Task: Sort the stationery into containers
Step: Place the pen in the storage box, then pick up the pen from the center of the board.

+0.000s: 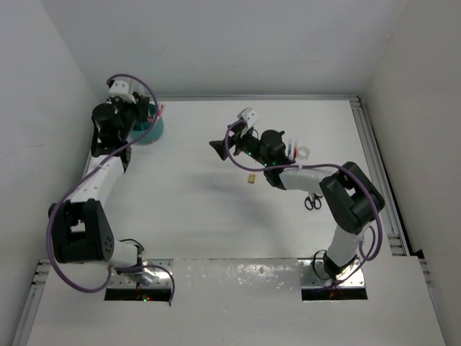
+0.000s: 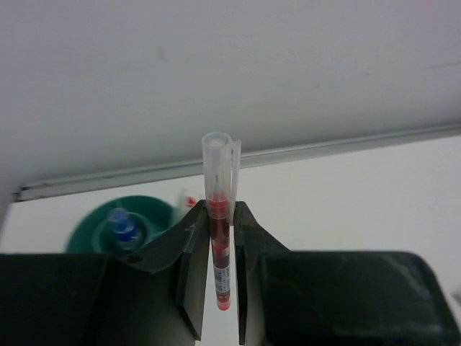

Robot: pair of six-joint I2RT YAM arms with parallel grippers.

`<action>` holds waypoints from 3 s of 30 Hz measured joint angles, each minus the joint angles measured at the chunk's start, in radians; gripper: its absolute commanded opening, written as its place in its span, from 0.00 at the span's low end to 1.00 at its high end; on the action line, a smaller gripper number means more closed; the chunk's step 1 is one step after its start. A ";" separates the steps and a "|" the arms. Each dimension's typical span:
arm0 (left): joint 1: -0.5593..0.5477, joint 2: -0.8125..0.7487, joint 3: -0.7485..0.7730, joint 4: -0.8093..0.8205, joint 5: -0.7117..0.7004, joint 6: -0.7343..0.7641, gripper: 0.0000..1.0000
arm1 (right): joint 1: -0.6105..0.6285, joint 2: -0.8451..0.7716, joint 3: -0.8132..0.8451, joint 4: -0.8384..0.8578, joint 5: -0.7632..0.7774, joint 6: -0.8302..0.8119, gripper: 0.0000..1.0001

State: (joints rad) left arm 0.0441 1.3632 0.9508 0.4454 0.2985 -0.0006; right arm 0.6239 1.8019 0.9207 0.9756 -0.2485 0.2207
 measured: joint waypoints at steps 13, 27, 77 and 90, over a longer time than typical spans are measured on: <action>0.087 0.328 0.132 0.064 0.034 0.196 0.00 | -0.127 -0.067 0.071 -0.405 0.146 0.000 0.90; 0.087 0.483 0.135 0.249 0.034 0.266 0.00 | -0.158 -0.039 0.129 -0.668 0.217 -0.004 0.88; -0.003 0.132 0.121 -0.170 -0.113 0.026 0.82 | -0.433 0.402 0.695 -1.563 0.435 0.277 0.34; -0.003 0.101 0.109 -0.162 -0.128 0.012 0.82 | -0.427 0.366 0.608 -1.462 0.407 0.275 0.00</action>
State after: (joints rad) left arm 0.0406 1.4639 1.0599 0.2836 0.1707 0.0116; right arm 0.1967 2.1677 1.5284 -0.4862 0.1585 0.4961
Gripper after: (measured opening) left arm 0.822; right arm 0.054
